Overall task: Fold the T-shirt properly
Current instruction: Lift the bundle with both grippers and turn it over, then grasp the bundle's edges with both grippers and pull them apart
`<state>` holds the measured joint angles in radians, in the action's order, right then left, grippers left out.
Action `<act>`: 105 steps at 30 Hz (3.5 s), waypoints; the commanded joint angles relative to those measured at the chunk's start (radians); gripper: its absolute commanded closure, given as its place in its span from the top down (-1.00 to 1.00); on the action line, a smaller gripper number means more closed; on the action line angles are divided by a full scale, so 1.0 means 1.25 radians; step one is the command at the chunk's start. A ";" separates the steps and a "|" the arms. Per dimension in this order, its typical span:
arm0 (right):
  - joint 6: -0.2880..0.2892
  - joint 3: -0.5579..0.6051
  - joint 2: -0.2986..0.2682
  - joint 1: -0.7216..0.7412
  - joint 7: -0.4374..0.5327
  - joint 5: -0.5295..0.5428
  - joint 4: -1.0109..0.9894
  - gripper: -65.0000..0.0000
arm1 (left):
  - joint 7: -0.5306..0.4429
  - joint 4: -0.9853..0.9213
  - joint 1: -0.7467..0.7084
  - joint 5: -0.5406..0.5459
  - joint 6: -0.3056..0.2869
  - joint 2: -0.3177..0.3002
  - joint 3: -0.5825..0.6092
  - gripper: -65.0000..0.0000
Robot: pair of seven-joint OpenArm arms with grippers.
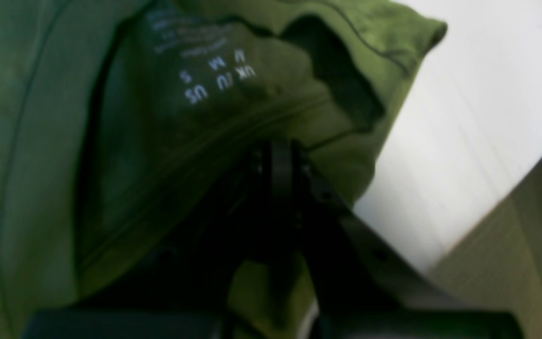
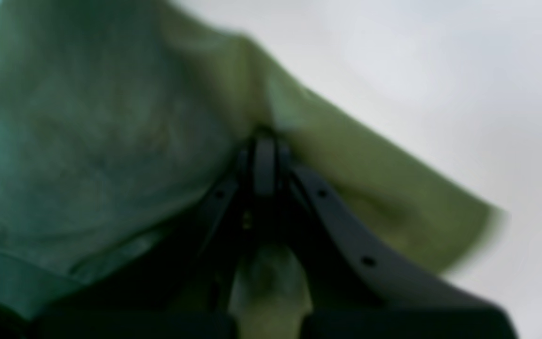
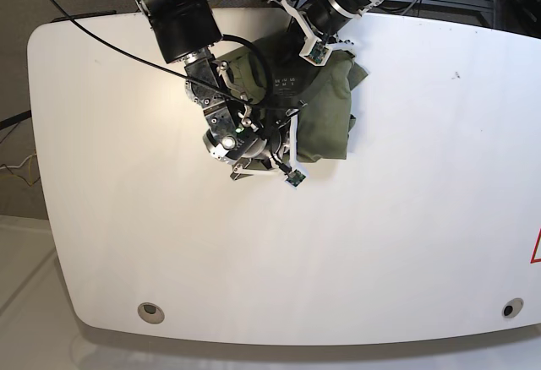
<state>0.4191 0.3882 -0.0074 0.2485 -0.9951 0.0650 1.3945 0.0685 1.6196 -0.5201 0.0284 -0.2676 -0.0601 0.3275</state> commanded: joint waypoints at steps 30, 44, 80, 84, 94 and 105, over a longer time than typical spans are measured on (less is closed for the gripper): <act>-0.077 -0.193 -0.057 -0.118 0.029 -0.010 -0.011 -1.00 | -0.016 -0.112 0.193 0.005 -0.001 -0.016 -0.135 -1.00; -0.165 -0.241 -0.044 -0.212 0.029 -0.010 0.016 -1.00 | -0.015 -0.158 0.290 0.005 -0.001 -0.015 -0.130 -1.00; -0.173 -0.241 -0.046 -0.311 -0.006 -0.008 0.283 -1.00 | 0.065 0.022 0.333 0.001 -0.003 -0.045 -0.059 -1.00; -0.173 -0.241 -0.045 -0.277 -0.059 -0.008 0.343 -1.00 | 0.096 0.115 0.292 0.001 -0.003 -0.047 -0.060 -1.00; -0.173 -0.240 -0.041 -0.193 -0.153 -0.007 0.449 -1.00 | 0.162 0.260 0.184 0.006 -0.001 -0.037 -0.049 -1.00; -0.164 -0.237 -0.040 -0.120 -0.184 -0.004 0.428 -1.00 | 0.161 0.245 0.116 0.006 0.002 -0.002 0.048 -1.00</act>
<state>0.2096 0.0914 -0.0608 0.0704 -1.2427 0.0555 1.9324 0.2993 1.9198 -0.3588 0.0231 -0.2588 -0.0883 0.3607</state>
